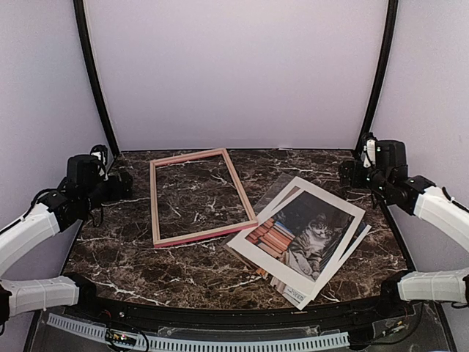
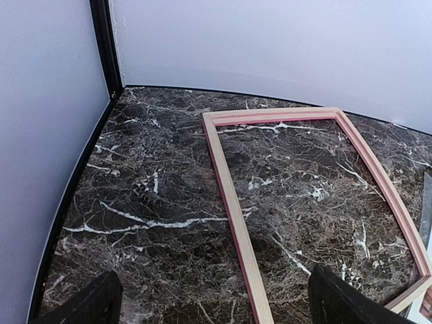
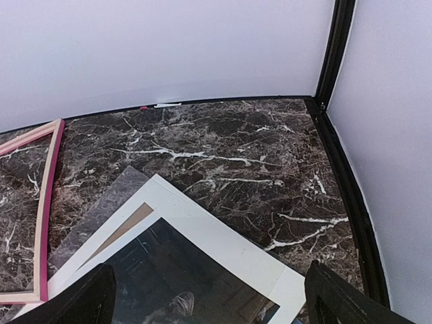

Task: Put the photo into the frame
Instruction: Move the frame body to the center of the board.

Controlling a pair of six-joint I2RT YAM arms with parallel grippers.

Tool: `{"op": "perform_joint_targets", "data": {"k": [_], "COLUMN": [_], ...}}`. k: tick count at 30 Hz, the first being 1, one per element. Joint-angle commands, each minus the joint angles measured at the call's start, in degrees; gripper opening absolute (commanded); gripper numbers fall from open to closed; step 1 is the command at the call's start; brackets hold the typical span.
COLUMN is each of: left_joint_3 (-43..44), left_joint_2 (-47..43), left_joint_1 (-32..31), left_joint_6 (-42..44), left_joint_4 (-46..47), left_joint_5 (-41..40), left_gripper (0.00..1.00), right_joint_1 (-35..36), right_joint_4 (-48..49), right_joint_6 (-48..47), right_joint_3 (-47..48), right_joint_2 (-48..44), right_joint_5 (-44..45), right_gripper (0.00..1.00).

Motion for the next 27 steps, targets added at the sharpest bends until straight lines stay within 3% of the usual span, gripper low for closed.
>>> {"op": "perform_joint_targets", "data": {"k": [1,14,22,27], "left_joint_3": [2.3,6.74,5.86,7.38], "left_joint_2": [-0.83,4.8,8.2,16.62], "left_joint_1": [0.6,-2.11,-2.91,-2.92], "left_joint_6": [-1.13,-2.82,-3.81,-3.48], "left_joint_4": [1.07,-2.32,-3.18,-3.58], "left_joint_5": [0.3,0.03,2.59,4.69], "left_gripper": [0.99,0.99,0.99,0.99], "right_joint_1": [-0.66,-0.86,-0.92,-0.91], "right_joint_4": [5.15,4.86,-0.86,-4.22], "right_joint_6": [-0.94,1.69,8.49,9.3], "right_joint_3": [-0.69,-1.92,-4.92,-6.43], "right_joint_2": [-2.09,-4.67,-10.82,-13.1], "right_joint_5": [-1.79,-0.98,-0.12,-0.63], "right_gripper": [0.99,0.99,0.99,0.99]}}
